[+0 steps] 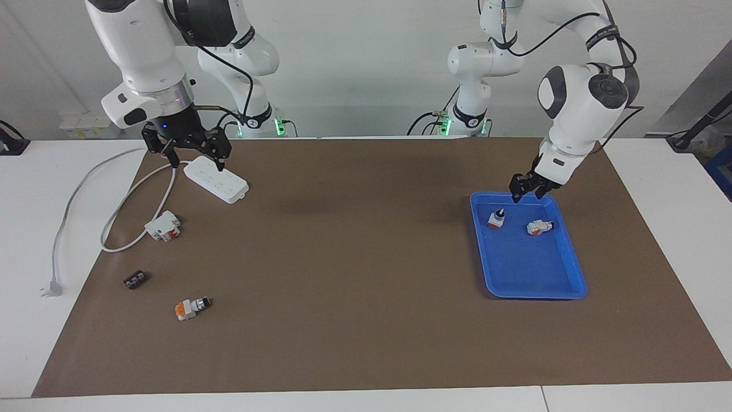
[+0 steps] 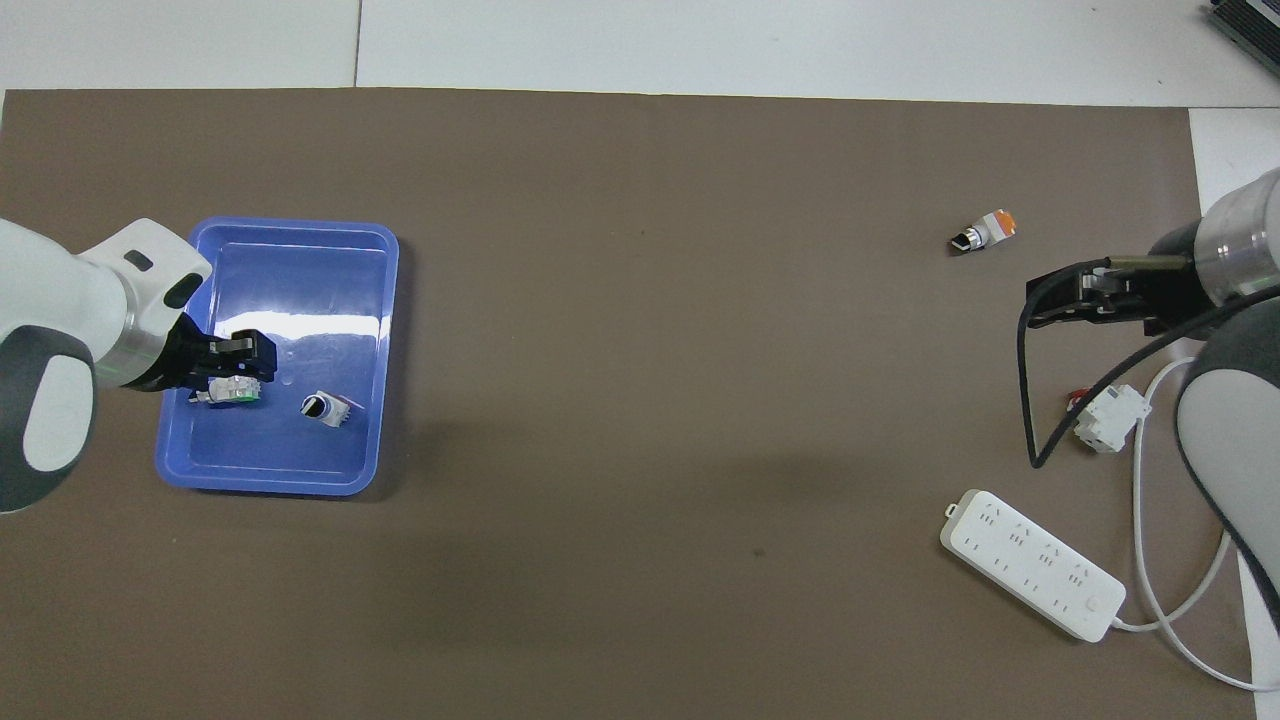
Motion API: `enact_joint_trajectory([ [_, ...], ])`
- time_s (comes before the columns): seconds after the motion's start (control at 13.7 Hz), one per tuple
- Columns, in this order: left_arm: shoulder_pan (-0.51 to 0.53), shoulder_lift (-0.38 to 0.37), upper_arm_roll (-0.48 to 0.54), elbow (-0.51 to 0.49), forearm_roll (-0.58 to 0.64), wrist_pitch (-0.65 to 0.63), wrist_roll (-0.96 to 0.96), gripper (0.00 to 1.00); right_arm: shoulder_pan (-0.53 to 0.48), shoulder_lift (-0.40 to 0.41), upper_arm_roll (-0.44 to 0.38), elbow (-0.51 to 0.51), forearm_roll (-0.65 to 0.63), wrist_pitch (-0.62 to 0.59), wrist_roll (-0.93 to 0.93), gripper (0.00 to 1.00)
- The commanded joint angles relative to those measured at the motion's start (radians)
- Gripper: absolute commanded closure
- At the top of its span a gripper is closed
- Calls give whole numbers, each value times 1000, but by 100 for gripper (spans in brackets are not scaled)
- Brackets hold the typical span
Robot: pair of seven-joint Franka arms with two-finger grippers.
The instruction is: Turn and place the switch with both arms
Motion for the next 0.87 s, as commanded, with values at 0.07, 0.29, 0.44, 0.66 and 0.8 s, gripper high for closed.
enact_joint_trajectory([
  [0.07, -5, 55, -9, 243, 46, -249, 26, 32, -20, -25, 10, -26, 24, -1, -16, 0],
  [0.29, -5, 41, -22, 351, 37, -394, 37, 32, -21, -20, 10, -18, 41, 10, -7, 0],
  [0.44, -5, 1, -29, 371, 8, -425, 75, 16, -21, -20, 10, -16, 46, 10, -8, 1],
  [0.66, -5, -42, -27, 365, -32, -424, 187, 5, -23, -20, 10, -15, 44, 9, -14, 0],
  [0.8, -5, -40, -24, 366, -56, -401, 184, 1, -24, -22, 10, -16, 46, 10, -8, 0],
])
